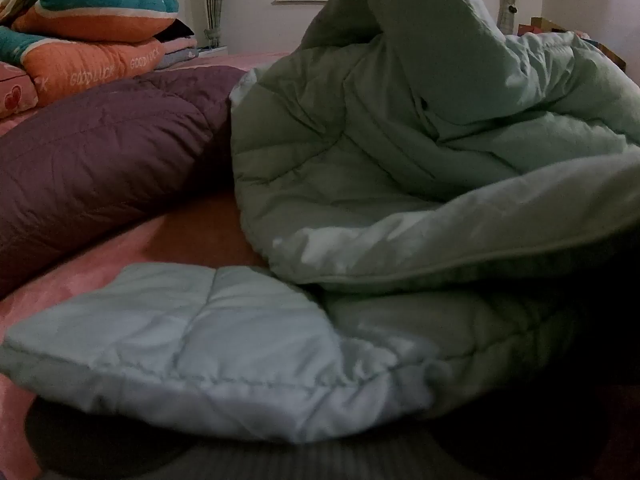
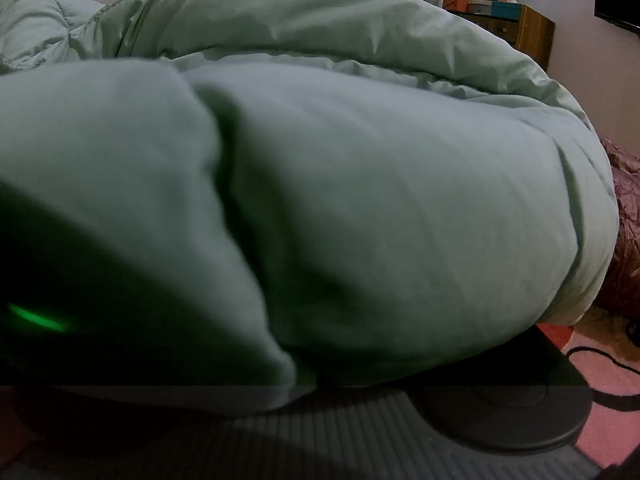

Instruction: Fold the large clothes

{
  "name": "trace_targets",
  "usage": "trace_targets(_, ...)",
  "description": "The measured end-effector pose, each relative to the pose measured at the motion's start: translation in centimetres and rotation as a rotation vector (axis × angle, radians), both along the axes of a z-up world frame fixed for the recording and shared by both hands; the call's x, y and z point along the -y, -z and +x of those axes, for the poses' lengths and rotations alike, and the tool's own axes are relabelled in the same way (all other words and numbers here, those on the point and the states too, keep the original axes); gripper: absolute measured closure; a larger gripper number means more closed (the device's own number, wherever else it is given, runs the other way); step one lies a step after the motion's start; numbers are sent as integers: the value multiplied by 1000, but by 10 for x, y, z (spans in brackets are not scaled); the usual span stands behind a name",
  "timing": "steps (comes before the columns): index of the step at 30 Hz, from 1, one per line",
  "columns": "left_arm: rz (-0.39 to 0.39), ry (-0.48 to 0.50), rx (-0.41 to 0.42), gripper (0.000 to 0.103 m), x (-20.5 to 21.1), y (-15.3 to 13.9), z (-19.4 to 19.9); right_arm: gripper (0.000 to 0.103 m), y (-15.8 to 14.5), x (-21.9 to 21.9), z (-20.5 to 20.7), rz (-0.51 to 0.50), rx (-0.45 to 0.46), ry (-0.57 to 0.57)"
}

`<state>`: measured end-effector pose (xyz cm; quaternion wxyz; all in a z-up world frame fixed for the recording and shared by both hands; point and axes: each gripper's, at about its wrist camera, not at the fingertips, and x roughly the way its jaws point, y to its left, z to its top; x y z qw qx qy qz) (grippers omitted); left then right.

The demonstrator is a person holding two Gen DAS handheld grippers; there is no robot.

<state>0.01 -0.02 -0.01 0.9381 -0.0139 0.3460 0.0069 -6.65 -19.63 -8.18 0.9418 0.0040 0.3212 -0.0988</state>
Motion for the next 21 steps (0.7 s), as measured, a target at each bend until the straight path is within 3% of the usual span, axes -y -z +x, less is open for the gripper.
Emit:
trace_targets(12,3,-5,-1,0,0,-6,-2,0,0,0,0,-5,0,0)
trace_targets(21,-3,26,16,0,4,-7,-25,0,-7,4,-8,0,-4,-13)
